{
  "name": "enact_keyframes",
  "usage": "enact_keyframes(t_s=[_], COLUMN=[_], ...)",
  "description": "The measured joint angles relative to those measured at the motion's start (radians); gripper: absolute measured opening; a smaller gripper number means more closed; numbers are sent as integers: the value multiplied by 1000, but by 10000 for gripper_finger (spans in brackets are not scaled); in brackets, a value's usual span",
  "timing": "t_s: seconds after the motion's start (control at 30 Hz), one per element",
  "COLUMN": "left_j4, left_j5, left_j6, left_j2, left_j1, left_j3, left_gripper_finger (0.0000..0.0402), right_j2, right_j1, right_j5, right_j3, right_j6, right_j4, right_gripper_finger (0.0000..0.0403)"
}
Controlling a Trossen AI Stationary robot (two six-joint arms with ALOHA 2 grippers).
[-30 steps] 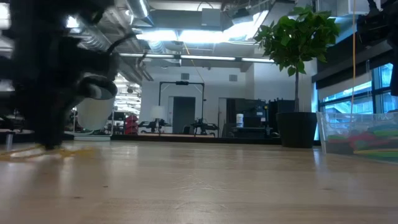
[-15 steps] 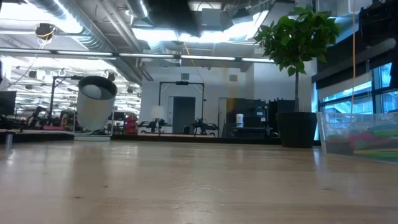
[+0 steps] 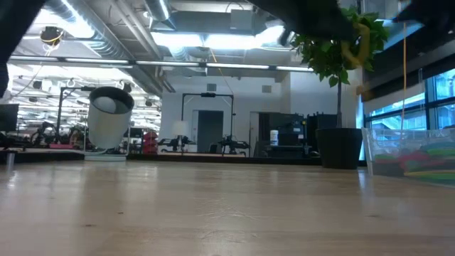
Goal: Pick and place rubber bands into bin
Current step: Put the yellow rubber band into the transparent bin, then put the green rubber band into the transparent bin
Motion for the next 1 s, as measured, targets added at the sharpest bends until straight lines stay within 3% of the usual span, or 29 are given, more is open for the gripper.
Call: enact_keyframes(t_s=[0.33,0.5,0.57,0.77,0.83,1.0], left_j4=[78,49,15,-285,-308,-411], left_j5=[146,255,300,316,314,302], left_j6=[16,-29,-49,-94,-94,-107], left_j2=[425,570,579,576,560,418], left_j1=[69,86,88,99,102,114], left_j3=[514,660,651,657,657,658], left_gripper_finger=[2,21,44,134,157,178], right_j2=[1,1,0,1,1,1], right_j1=[0,0,0,0,0,0], right_j5=[47,44,44,44,44,44], right_j3=[132,125,115,96,93,93], right_j6=[-183,-183,-183,-201,-201,-199], right_j4=[34,30,29,25,21,21], right_gripper_finger=[198,198,198,198,198,198])
